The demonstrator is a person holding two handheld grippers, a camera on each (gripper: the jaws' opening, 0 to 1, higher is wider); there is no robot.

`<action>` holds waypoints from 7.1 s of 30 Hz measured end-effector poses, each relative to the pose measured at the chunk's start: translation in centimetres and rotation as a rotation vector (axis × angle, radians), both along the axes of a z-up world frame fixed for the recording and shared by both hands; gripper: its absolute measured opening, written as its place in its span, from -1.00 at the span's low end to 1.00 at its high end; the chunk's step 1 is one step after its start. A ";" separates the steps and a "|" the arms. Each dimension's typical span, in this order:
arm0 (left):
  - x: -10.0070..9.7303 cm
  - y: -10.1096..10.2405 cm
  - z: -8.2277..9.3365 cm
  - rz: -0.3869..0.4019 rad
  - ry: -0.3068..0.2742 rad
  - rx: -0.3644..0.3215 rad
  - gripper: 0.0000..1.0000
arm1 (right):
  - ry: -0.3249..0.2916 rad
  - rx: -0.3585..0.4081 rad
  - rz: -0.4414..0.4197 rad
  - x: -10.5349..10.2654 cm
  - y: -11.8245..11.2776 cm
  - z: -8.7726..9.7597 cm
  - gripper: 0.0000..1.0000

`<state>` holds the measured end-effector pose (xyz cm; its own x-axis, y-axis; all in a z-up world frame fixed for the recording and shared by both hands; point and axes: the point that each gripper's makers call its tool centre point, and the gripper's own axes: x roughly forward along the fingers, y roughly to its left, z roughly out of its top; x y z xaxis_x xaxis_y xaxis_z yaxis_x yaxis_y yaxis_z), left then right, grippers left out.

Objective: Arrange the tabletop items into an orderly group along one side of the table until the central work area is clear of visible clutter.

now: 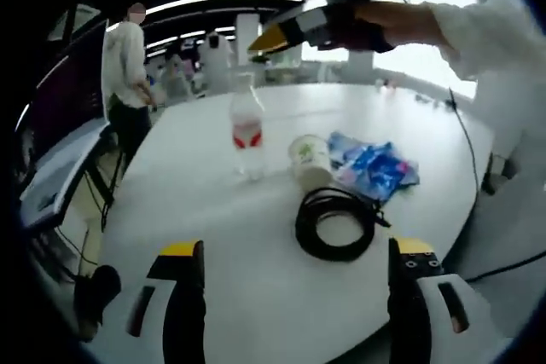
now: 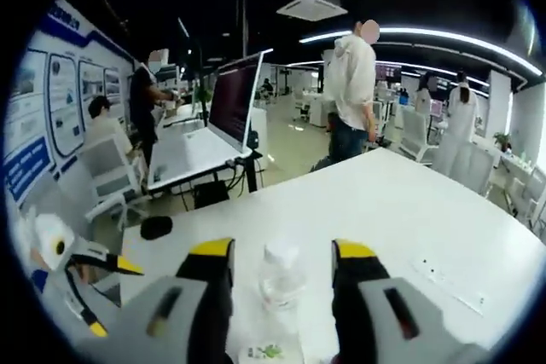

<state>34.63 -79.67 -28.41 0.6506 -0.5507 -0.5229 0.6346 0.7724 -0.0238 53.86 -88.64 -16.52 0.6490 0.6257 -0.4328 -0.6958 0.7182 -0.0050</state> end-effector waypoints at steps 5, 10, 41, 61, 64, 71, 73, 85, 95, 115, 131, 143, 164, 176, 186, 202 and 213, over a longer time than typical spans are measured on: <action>0.6 0.6 -0.2 0.029 0.004 -0.012 0.68 | 0.008 -0.021 0.028 0.8 0.8 -0.9 -0.17; 0.7 0.7 -0.5 0.029 0.011 -0.004 0.67 | 0.024 -0.058 0.055 1.4 1.7 -2.0 -0.26; 0.8 0.7 -1.2 0.032 0.027 0.012 0.66 | 0.009 -0.112 0.286 1.1 2.2 -3.8 -0.62; 0.6 1.0 -1.5 0.027 0.046 0.024 0.65 | 0.046 -0.095 0.264 1.4 2.4 -4.7 -0.59; 0.6 1.1 -1.4 0.031 0.046 0.023 0.65 | 0.069 -0.108 0.270 1.1 2.5 -5.3 -0.49; 0.6 1.1 -1.5 0.032 0.050 0.022 0.65 | 0.091 -0.071 0.248 0.9 2.5 -5.4 -0.25; 0.6 1.1 -1.5 0.033 0.050 0.021 0.65 | 0.097 -0.075 0.237 1.0 2.2 -5.6 -0.23; 0.4 0.9 -1.6 0.023 0.058 0.028 0.65 | 0.164 -0.058 0.201 -1.4 0.6 -7.3 -0.20; 0.2 0.6 -1.8 0.014 0.064 0.032 0.65 | 0.230 -0.066 0.194 -2.9 -0.8 -9.6 -0.19; 0.1 0.7 -2.4 0.015 0.097 0.041 0.65 | 0.326 -0.084 0.170 -6.2 -2.4 -12.5 -0.19; -0.1 0.7 -2.7 0.009 0.116 0.052 0.63 | 0.363 -0.083 0.161 -6.0 -2.9 -13.7 -0.18; -0.7 0.7 -3.5 -0.024 0.141 0.099 0.62 | 0.371 -0.089 0.153 -5.6 -3.2 -13.5 -0.17; -2.3 0.9 -5.8 -0.050 0.277 0.192 0.48 | 0.395 -0.054 0.121 -6.3 -4.2 -13.4 -0.16; -3.0 1.2 -6.9 -0.033 0.363 0.208 0.41 | 0.424 -0.073 0.132 -6.3 -4.3 -14.4 -0.14; -3.7 1.6 -7.4 -0.053 0.383 0.267 0.30 | 0.456 -0.084 0.137 -6.1 -4.8 -15.2 -0.14; -4.2 2.0 -8.2 -0.054 0.423 0.306 0.30 | 0.530 -0.085 0.171 -7.6 -4.1 -16.5 -0.18; -4.0 2.2 -8.2 -0.041 0.419 0.307 0.32 | 0.558 0.001 0.135 -7.0 -4.0 -16.3 -0.37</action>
